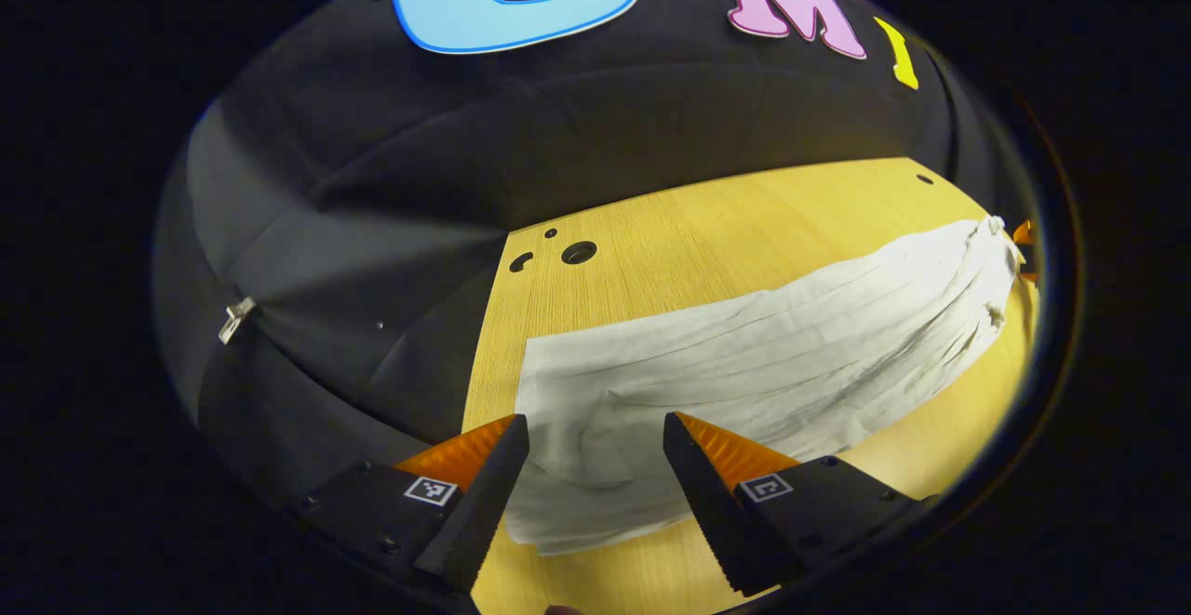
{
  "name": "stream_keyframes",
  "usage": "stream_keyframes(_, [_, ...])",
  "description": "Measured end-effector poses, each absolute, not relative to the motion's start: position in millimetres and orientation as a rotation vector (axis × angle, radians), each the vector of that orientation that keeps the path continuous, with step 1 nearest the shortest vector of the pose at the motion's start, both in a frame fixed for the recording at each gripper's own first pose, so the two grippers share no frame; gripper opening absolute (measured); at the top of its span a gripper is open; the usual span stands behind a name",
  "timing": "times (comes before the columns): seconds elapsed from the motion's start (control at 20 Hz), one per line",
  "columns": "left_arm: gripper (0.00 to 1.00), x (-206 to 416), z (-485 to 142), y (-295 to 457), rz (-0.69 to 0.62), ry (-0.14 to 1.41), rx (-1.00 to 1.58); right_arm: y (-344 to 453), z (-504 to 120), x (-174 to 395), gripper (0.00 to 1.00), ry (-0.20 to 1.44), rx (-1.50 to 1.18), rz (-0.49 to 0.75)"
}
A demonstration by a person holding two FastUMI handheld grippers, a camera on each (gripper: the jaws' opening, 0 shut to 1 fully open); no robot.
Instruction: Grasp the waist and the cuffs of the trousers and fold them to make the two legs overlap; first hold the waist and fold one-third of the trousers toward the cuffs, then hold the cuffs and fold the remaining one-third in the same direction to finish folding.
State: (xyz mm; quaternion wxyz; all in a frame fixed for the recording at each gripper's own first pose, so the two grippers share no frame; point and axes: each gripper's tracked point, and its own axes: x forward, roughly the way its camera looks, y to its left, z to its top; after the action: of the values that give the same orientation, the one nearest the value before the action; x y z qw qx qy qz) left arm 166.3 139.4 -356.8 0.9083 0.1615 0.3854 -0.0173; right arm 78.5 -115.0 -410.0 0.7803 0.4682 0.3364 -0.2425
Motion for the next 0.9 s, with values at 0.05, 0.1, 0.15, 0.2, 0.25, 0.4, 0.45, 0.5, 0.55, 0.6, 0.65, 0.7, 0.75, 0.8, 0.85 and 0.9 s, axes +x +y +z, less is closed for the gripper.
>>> stream_keyframes(0.05, [0.94,158,-354,138,-0.027,0.793,0.307,-110,-412,83,0.99,0.730,1.006,-0.518])
stream_keyframes(0.1, [0.95,153,-353,135,-0.022,0.794,0.276,-103,-417,87,0.98,0.743,0.998,-0.513])
stream_keyframes(0.15, [0.95,146,-355,131,-0.023,0.794,0.240,-97,-418,90,0.98,0.747,0.996,-0.506])
stream_keyframes(0.2, [0.95,140,-355,126,-0.024,0.794,0.200,-99,-416,95,0.98,0.728,0.993,-0.520])
stream_keyframes(0.25, [0.95,134,-357,122,-0.026,0.796,0.154,-99,-418,98,0.98,0.722,0.997,-0.539])
stream_keyframes(0.4, [0.96,109,-361,109,-0.003,0.819,-0.024,-104,-423,105,0.97,0.703,1.006,-0.584])
stream_keyframes(0.45, [0.96,100,-366,108,0.018,0.824,-0.094,-102,-430,103,0.92,0.714,0.994,-0.594])
stream_keyframes(0.5, [0.97,94,-367,105,0.038,0.826,-0.176,-105,-434,99,0.85,0.728,0.988,-0.597])
stream_keyframes(0.55, [0.98,86,-372,101,0.055,0.830,-0.269,-105,-442,93,0.63,0.754,0.988,-0.592])
stream_keyframes(0.6, [0.96,80,-373,96,0.071,0.835,-0.363,-109,-441,94,0.41,0.740,1.012,-0.595])
stream_keyframes(0.65, [0.90,78,-377,92,0.091,0.833,-0.448,-106,-442,93,0.18,0.735,1.045,-0.603])
stream_keyframes(0.7, [0.95,77,-380,92,0.116,0.835,-0.512,-107,-441,93,0.11,0.724,1.061,-0.610])
stream_keyframes(0.75, [0.95,75,-387,94,0.147,0.842,-0.562,-106,-442,93,0.10,0.715,1.055,-0.610])
stream_keyframes(0.8, [0.95,72,-392,96,0.177,0.855,-0.605,-106,-444,94,0.10,0.710,1.042,-0.606])
stream_keyframes(0.85, [0.95,72,-396,97,0.203,0.860,-0.651,-106,-442,96,0.10,0.702,1.037,-0.603])
stream_keyframes(0.9, [0.95,73,-399,98,0.228,0.863,-0.696,-106,-441,96,0.10,0.703,1.043,-0.600])
